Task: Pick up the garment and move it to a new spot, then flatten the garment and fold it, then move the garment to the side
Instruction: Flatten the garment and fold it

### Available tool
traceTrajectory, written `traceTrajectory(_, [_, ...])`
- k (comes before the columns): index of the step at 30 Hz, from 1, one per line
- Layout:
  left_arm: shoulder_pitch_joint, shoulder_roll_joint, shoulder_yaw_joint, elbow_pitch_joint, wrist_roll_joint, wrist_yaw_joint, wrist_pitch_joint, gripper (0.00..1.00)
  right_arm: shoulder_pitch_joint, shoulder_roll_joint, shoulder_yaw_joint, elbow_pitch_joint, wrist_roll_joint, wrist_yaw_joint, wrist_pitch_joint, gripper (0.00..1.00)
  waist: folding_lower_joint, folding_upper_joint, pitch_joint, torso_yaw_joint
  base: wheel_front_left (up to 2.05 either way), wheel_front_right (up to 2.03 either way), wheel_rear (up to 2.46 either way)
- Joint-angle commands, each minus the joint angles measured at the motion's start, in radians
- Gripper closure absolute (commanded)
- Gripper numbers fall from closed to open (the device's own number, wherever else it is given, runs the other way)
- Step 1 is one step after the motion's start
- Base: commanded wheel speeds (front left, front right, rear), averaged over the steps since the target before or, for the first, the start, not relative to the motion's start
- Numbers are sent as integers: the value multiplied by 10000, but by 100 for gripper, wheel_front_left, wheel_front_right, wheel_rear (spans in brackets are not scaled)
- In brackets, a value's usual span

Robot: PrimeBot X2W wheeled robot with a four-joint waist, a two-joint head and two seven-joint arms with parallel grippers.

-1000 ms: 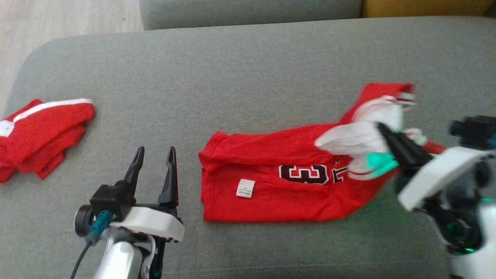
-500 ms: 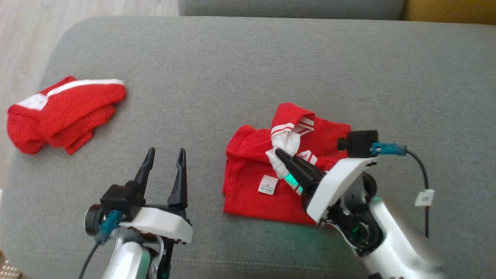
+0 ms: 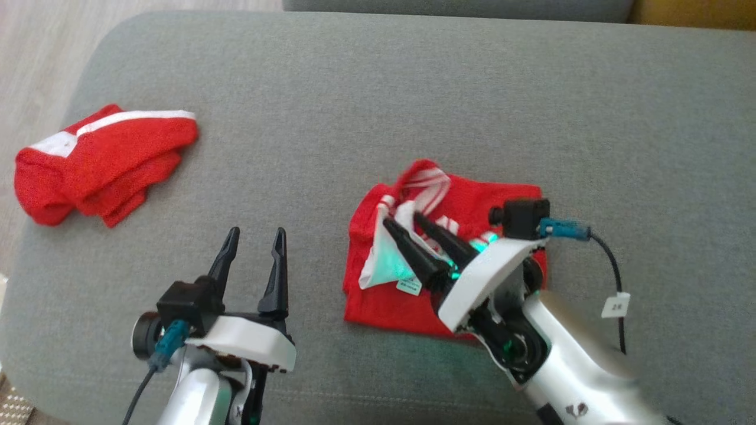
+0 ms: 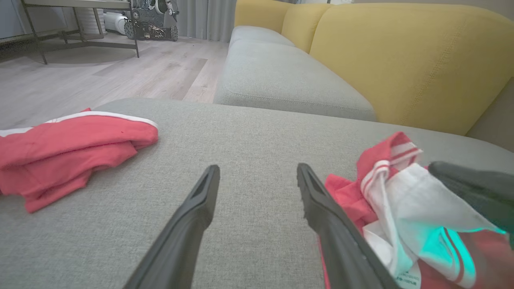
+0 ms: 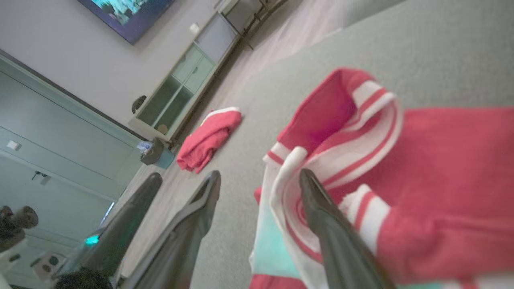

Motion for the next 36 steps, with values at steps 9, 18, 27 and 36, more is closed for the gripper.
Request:
traceTrajectory(9, [-372,43,379,-200,152,-13,-122,0,-414,-866,-228,-1858,675,-7,-1564,0,0,0,-330,-509,0,0,0])
traceTrajectory(18, [-221,170,507,-262,149,46,-122,0,606,-2136,-2065,-2259,-65,-7,-2367,0,0,0,-507,-871,0,0,0])
traceTrajectory(27, [-209,435,696,-403,81,168,-81,0,2337,-2628,-4634,-2632,-2291,-7,-2504,0,0,0,-617,-1142,0,0,0])
traceTrajectory(36, [-70,583,788,-534,-16,288,-36,0,3386,-2041,-5672,-3862,-3978,-7,-2008,0,0,0,-785,-1277,0,0,0])
